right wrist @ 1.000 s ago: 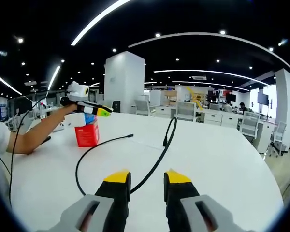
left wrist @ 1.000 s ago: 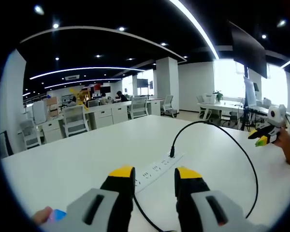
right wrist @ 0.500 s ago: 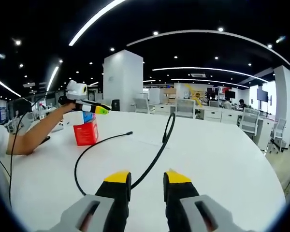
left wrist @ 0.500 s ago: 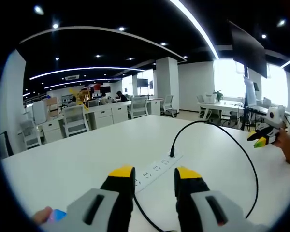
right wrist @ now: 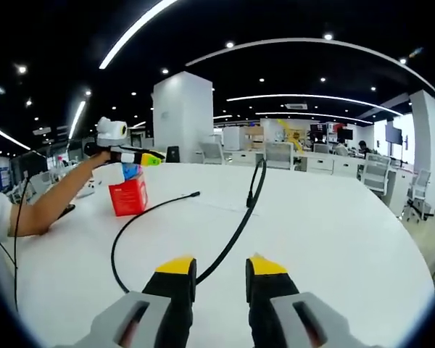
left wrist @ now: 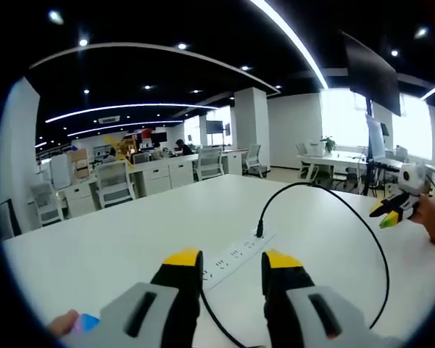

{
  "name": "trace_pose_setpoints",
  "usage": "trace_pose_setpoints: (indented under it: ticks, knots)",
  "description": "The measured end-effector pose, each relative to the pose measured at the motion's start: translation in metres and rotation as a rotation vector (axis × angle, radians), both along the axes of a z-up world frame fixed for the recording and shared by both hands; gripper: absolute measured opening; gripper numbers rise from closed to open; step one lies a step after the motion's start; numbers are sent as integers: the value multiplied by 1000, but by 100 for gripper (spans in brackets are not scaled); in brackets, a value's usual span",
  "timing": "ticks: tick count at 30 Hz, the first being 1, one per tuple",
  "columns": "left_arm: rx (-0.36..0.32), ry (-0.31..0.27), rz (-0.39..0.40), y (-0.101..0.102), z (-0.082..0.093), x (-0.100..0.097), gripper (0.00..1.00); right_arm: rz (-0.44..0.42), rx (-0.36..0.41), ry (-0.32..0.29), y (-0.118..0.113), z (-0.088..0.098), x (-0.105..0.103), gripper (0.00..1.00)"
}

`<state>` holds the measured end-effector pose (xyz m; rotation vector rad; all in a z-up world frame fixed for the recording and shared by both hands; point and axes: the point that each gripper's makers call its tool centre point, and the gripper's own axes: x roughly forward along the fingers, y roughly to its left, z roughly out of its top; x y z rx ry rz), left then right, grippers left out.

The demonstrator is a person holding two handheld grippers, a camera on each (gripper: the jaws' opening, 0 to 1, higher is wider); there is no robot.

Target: Locate the USB plug end of the data cable currently connected to the USB port on the desk. Grip the plug, withdraw it from the port, and place it onto the desktop.

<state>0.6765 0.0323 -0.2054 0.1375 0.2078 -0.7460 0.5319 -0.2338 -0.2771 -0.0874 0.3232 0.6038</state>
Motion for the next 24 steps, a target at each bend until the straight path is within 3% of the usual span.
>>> trace_pose_setpoints:
  ticks: [5, 11, 20, 22, 24]
  knots:
    - [7, 6, 1, 0, -1, 1, 33, -8, -36, 19, -3, -1, -1, 31]
    - [7, 7, 0, -2, -3, -2, 33, -49, -84, -14, -16, 13, 8, 31]
    - [3, 3, 1, -3, -4, -4, 33, -73, -59, -14, -31, 21, 32, 31]
    - [3, 4, 1, -3, -3, -2, 32, -49, -11, 18, -27, 20, 37, 31]
    - [2, 4, 0, -3, -3, -2, 32, -54, -50, 5, -26, 19, 41, 31]
